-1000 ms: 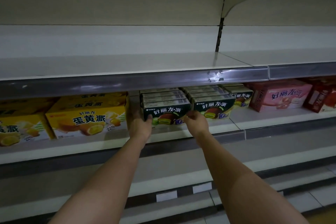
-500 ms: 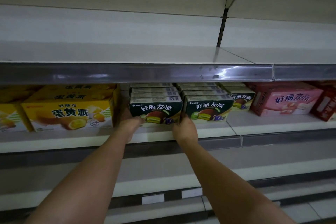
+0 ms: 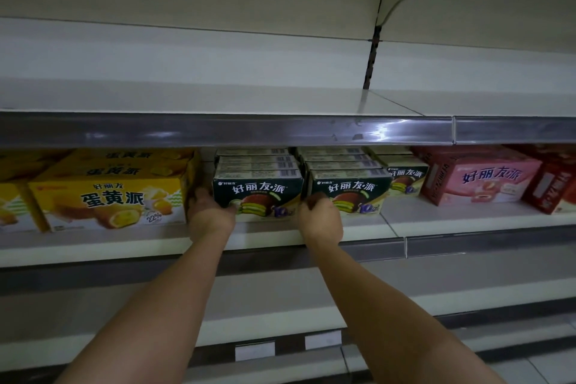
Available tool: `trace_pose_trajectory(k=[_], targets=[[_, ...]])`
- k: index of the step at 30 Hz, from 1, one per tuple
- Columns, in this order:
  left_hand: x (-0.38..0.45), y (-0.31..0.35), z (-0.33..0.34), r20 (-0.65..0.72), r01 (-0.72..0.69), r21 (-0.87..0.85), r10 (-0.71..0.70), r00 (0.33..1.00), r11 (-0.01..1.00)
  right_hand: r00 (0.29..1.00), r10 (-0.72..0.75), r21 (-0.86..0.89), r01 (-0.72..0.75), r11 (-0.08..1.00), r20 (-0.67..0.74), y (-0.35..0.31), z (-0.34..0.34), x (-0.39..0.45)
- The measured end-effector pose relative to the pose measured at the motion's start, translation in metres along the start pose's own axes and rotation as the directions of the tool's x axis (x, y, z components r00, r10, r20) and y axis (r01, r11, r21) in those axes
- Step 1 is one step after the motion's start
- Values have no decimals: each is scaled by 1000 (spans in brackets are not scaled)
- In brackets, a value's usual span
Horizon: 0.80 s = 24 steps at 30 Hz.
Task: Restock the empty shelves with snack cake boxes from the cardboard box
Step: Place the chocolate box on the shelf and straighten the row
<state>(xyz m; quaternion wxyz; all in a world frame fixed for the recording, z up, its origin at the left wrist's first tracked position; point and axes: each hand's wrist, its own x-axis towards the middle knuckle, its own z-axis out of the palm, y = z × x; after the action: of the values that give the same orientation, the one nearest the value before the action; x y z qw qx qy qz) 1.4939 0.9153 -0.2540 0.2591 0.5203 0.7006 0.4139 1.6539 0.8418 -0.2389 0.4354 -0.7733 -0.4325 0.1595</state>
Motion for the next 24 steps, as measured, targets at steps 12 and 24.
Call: trace_pose_trajectory(k=[12,24], targets=[[-33,19,11,-145,88,-316,-140,979,945,983,183,383,-180,906,28,24,-35,33],[-76,35,32,-75,49,-193,-64,995,980,954,0,201,-63,978,299,43,-58,33]])
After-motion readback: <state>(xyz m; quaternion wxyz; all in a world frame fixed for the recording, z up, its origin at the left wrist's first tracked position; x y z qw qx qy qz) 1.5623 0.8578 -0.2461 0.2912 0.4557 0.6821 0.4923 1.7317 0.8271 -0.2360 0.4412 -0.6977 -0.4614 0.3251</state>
